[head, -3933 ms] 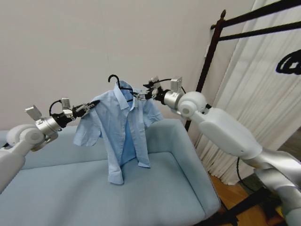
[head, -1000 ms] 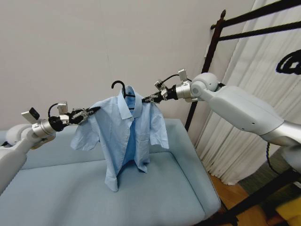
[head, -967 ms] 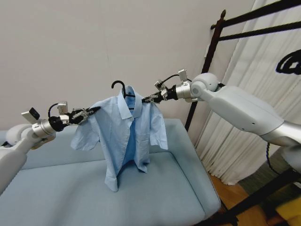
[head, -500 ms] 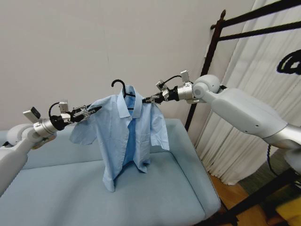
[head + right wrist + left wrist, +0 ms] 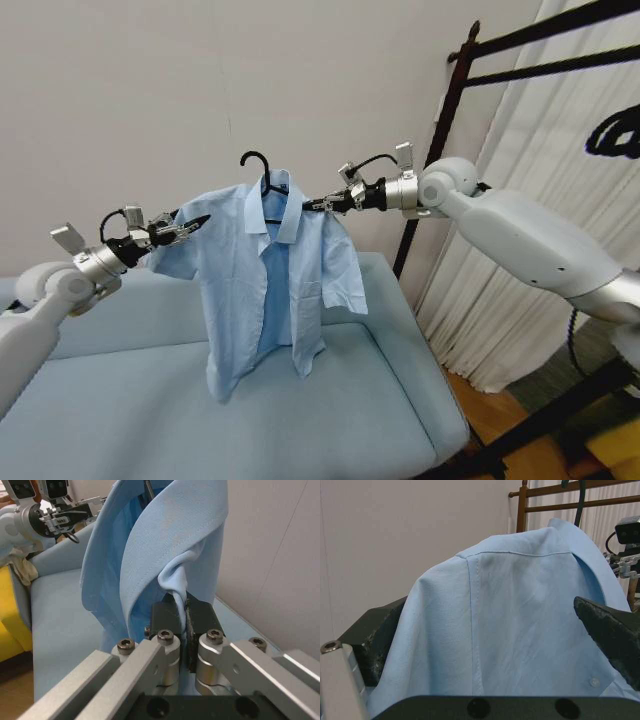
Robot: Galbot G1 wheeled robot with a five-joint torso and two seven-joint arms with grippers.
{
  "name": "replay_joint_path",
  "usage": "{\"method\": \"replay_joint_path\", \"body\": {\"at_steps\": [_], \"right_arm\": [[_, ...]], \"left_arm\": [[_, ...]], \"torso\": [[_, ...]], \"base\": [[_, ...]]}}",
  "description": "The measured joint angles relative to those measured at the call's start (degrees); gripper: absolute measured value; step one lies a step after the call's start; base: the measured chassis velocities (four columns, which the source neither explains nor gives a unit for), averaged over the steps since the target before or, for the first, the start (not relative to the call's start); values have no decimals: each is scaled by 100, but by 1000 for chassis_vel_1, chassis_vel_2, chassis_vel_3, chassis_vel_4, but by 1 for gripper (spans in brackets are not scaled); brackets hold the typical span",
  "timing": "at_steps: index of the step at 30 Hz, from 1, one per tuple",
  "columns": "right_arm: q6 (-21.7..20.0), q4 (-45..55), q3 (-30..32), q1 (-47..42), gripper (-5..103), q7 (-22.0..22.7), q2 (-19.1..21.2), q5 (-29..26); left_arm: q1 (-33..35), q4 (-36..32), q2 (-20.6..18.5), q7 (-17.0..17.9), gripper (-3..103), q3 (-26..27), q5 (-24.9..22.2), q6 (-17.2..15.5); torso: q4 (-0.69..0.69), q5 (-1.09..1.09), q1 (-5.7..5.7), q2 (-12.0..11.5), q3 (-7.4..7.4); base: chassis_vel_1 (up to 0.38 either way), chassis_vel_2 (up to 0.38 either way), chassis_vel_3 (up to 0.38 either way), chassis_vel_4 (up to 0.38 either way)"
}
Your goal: Pick up the clothes from the sofa and hang them on the clothes hanger.
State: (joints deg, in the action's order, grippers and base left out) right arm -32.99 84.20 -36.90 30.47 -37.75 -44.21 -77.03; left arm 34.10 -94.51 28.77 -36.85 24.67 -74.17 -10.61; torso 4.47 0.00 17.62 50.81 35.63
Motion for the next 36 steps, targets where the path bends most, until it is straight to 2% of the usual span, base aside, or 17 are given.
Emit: {"method": "replay_joint_path", "body": {"at_steps": [4,28,31,33,34,35,36], "right_arm": [[-2,3,28,72,2,0,-6,-71],[134,-128,26,125,2,-371,1,125],[136,-87,126,72,2,-264,33,136],[117,40,220,8,2,138,66,52],[117,40,220,8,2,138,66,52],[88,122,293,-43,2,440,77,-44],[83,134,309,-54,2,495,78,-59]], "left_arm": [[-1,-53,8,248,100,-11,2,2],[448,85,-272,226,100,429,-19,-5],[473,58,-250,265,99,484,-20,-3],[523,-15,-191,446,93,563,-1,14],[523,-15,-191,446,93,563,-1,14],[557,-85,-152,610,96,608,21,32],[568,-110,-142,665,96,620,25,35]], "torso": [[0,0,0,0,0],[-1,1,0,0,0],[0,0,0,0,0],[0,0,0,0,0],[0,0,0,0,0],[0,1,0,0,0],[0,1,0,0,0]], "base": [[0,0,0,0],[0,0,0,0],[0,0,0,0],[0,0,0,0],[0,0,0,0],[0,0,0,0],[0,0,0,0]]}}
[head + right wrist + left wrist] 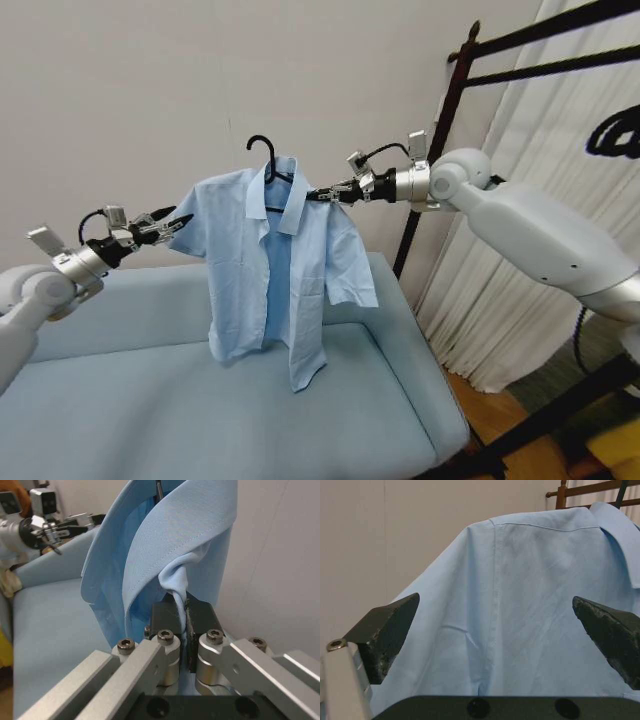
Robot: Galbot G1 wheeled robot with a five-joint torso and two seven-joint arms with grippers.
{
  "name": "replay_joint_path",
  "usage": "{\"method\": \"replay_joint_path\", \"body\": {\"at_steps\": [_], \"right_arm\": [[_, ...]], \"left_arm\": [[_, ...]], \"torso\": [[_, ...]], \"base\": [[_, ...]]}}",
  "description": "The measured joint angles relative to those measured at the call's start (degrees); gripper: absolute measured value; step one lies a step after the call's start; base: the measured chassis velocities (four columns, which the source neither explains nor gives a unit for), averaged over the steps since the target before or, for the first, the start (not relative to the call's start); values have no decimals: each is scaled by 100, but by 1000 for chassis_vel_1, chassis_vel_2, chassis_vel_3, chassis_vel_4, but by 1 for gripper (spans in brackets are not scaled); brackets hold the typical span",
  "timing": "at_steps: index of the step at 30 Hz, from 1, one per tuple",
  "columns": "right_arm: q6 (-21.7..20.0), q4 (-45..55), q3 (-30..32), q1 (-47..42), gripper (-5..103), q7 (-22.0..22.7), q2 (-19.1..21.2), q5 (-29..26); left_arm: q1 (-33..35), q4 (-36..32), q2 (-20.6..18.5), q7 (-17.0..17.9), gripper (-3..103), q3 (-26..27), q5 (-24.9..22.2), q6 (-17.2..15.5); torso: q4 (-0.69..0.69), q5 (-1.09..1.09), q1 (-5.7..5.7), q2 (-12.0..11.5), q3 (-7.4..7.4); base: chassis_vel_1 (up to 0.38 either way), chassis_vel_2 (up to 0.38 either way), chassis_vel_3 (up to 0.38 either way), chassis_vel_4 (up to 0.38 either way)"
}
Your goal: Pick up the clothes from the sofa and hang them on the clothes hanger.
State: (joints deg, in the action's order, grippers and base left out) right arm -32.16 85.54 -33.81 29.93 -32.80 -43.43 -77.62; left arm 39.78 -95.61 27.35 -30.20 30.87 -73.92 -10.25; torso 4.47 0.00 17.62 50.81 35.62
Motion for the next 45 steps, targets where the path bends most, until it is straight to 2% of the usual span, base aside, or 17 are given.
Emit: {"method": "replay_joint_path", "body": {"at_steps": [2,3,7,14,16,19,20,21,23,25,28,29,33,35,36,41,45], "right_arm": [[-80,121,154,-68,2,513,-1,-214],[-80,121,154,-68,2,513,-1,-214],[-236,264,358,-80,2,1197,-26,-443],[-550,400,600,-68,2,1819,-41,-650],[-765,488,715,-67,2,2164,-49,-800],[-984,692,786,-20,2,3101,-50,-1164],[-984,692,786,-20,2,3101,-50,-1164],[-990,729,790,-17,2,3334,-52,-1255],[-996,856,968,-112,2,4123,-115,-1570],[-996,882,1055,-178,2,4304,-136,-1586],[-996,1073,1408,-433,2,5267,-204,-1670],[-996,1073,1408,-433,2,5267,-204,-1670],[-990,1477,1845,-648,2,6864,-221,-2284],[-990,1521,1888,-650,2,7068,-224,-2417],[-986,1625,2050,-646,2,7677,-238,-2855],[-910,1800,2315,-578,2,8393,-249,-3285],[-772,1834,2367,-447,2,8743,-279,-3557]], "left_arm": [[80,-143,68,291,100,72,25,42],[80,-143,68,291,100,72,25,42],[269,-260,207,500,100,173,103,165],[467,-405,456,608,100,228,259,239],[490,-436,526,634,100,229,299,249],[494,-449,644,668,100,207,368,269],[494,-449,644,668,100,207,368,269],[492,-450,662,676,100,205,382,270],[496,-501,751,732,100,205,436,291],[506,-527,780,775,100,212,457,299],[575,-690,902,967,100,294,533,321],[575,-690,902,967,100,294,533,321],[736,-1034,1163,1561,100,405,678,319],[770,-1073,1186,1618,100,431,695,316],[990,-1295,1285,1810,100,609,779,306],[1546,-1717,1475,1971,100,1088,920,271],[1792,-1829,1560,2024,100,1280,950,246]], "torso": [[0,-1,0,0,0],[0,-1,0,0,0],[0,0,0,0,0],[0,0,0,0,0],[0,-1,0,0,0],[0,0,0,1,0],[0,0,0,1,0],[0,0,0,0,0],[0,1,0,0,0],[0,1,0,0,0],[0,-1,0,0,0],[0,-1,0,0,0],[1,-1,0,0,0],[3,-1,0,0,0],[1,-1,0,0,0],[-1,-1,0,0,0],[-1,-1,-1,0,0]], "base": [[0,0,0,0],[0,0,0,0],[0,0,0,0],[0,0,0,0],[0,0,0,0],[0,0,0,0],[0,0,0,0],[0,0,0,0],[0,0,0,0],[0,0,0,0],[0,0,0,0],[0,0,0,0],[0,0,0,0],[0,0,0,0],[0,0,0,0],[0,0,0,0],[0,0,0,0]]}}
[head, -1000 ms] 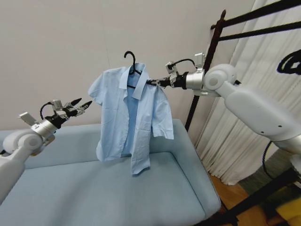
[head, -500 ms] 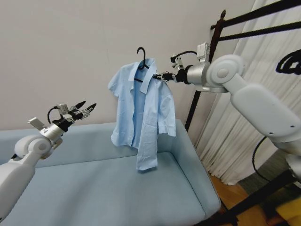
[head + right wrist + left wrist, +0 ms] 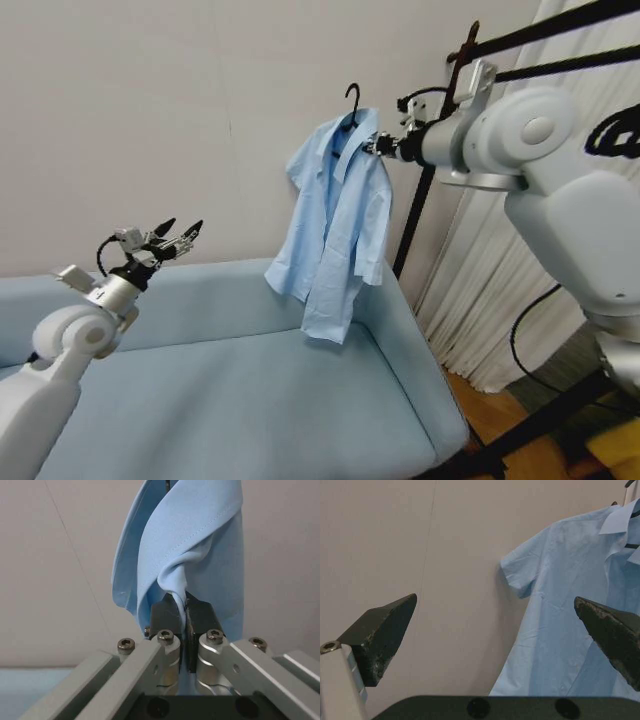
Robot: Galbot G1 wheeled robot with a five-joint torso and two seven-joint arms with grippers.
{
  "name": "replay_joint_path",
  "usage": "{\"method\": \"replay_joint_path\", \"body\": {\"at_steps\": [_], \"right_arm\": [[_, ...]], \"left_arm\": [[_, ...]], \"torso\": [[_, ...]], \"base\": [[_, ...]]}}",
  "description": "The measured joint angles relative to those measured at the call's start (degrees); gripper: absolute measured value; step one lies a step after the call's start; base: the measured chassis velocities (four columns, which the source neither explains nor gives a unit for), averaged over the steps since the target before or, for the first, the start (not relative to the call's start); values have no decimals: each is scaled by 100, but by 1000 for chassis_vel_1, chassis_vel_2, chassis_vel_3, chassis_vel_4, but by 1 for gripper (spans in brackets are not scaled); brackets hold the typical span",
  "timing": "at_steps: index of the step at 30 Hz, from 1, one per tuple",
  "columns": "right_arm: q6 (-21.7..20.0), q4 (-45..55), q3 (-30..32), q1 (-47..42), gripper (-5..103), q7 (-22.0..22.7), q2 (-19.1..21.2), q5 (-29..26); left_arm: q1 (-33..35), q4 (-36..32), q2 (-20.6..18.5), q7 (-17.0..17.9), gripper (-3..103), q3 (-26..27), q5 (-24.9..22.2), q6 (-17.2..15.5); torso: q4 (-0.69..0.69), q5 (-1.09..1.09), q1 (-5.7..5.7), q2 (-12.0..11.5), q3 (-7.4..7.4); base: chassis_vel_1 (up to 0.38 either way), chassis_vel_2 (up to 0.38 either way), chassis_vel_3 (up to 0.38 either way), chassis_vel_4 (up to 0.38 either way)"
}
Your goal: Pick up the clothes from the sofa and hang them on the clothes hanger.
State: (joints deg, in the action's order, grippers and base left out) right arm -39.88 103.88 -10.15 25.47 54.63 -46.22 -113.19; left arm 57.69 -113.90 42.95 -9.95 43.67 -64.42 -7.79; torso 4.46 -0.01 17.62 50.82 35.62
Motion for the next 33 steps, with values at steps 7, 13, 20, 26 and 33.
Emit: {"method": "replay_joint_path", "body": {"at_steps": [7,13,20,26,33], "right_arm": [[510,-226,-230,730,2,838,-38,-1001],[899,-505,-883,1377,2,1453,58,-1336],[1491,-746,-1567,1949,2,2106,-35,-1153],[1751,-1325,-2235,2501,2,2249,-302,-560],[1666,-2044,-2817,2734,2,2127,-420,31]], "left_arm": [[367,-105,187,84,100,208,87,7],[481,-158,237,104,100,273,88,14],[593,-148,291,66,100,328,67,52],[544,-80,419,-1,100,198,123,109],[565,-97,525,-33,100,126,193,119]], "torso": [[0,2,0,0,0],[2,0,0,0,0],[0,1,0,0,0],[-1,4,0,0,0],[2,-1,1,0,1]], "base": [[0,0,0,0],[0,0,0,0],[0,0,0,0],[0,0,0,0],[0,0,0,0]]}}
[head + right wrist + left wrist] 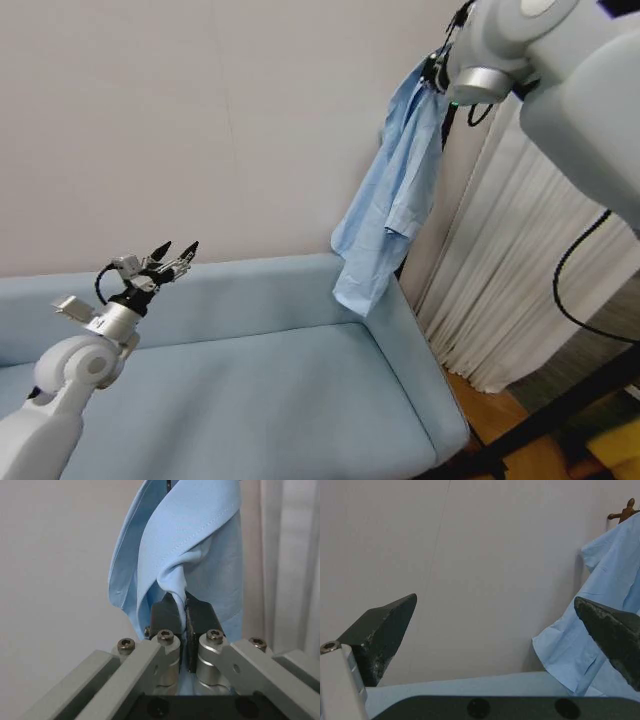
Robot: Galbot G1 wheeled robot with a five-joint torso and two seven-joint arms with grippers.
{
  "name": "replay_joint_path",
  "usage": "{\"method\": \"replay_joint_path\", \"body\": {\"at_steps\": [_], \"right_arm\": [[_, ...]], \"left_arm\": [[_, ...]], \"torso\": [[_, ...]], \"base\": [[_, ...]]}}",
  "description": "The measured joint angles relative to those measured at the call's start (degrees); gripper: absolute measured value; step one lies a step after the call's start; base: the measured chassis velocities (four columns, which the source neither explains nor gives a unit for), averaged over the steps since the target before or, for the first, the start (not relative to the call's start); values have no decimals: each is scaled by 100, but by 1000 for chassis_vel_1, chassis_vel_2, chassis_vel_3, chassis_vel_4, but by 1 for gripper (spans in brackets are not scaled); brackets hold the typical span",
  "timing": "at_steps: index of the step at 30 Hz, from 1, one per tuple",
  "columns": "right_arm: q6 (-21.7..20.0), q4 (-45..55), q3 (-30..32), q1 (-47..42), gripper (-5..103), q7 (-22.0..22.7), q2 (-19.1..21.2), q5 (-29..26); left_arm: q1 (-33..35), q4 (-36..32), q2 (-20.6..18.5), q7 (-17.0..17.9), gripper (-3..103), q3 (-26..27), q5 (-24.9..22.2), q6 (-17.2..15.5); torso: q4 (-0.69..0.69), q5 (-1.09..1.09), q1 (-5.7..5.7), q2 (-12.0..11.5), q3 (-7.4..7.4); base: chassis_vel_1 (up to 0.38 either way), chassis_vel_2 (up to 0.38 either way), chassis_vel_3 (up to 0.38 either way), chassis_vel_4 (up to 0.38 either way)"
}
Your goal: Pick up the clothes from the sofa and hang them on the clothes hanger.
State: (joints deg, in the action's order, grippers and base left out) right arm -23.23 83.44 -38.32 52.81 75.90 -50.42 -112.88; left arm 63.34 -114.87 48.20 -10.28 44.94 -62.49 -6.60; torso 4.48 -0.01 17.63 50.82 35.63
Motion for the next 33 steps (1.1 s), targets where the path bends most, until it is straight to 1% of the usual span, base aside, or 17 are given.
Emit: {"method": "replay_joint_path", "body": {"at_steps": [2,6,8,10,12,14,16,19,27,33], "right_arm": [[-44,-228,-160,92,2,-18,-50,94],[-95,-560,-377,276,2,-36,-150,140],[-116,-936,-534,456,2,-42,-293,134],[-118,-1034,-577,499,2,-46,-337,135],[-121,-1493,-677,654,2,-54,-565,94],[-110,-1836,-699,708,2,-16,-742,38],[-110,-1836,-699,708,2,-16,-742,38],[15,-2509,-729,643,2,88,-1060,93],[112,-3290,-730,522,2,122,-1358,359],[119,-3937,-584,528,2,51,-1664,497]], "left_arm": [[58,-18,23,-1,100,-1,15,7],[169,-25,67,-30,100,8,54,25],[282,-29,105,-66,100,43,82,61],[301,-30,109,-76,100,51,85,63],[355,-33,126,-127,100,85,89,76],[355,-35,136,-138,100,89,89,79],[355,-35,136,-138,100,89,89,79],[332,-66,175,-141,100,85,87,80],[355,-46,183,-214,100,81,66,94],[371,-5,169,-288,100,80,46,120]], "torso": [[-2,0,0,0,0],[-1,1,0,0,0],[-2,1,0,0,0],[-1,1,0,0,0],[-2,2,0,0,0],[-2,3,-1,0,0],[-2,3,-1,0,0],[-1,2,-1,0,0],[-1,1,0,0,0],[-2,1,0,0,0]], "base": [[0,0,0,0],[0,0,0,0],[0,0,0,0],[0,0,0,0],[0,0,0,0],[0,0,0,0],[0,0,0,0],[0,0,0,0],[0,0,0,0],[0,0,0,0]]}}
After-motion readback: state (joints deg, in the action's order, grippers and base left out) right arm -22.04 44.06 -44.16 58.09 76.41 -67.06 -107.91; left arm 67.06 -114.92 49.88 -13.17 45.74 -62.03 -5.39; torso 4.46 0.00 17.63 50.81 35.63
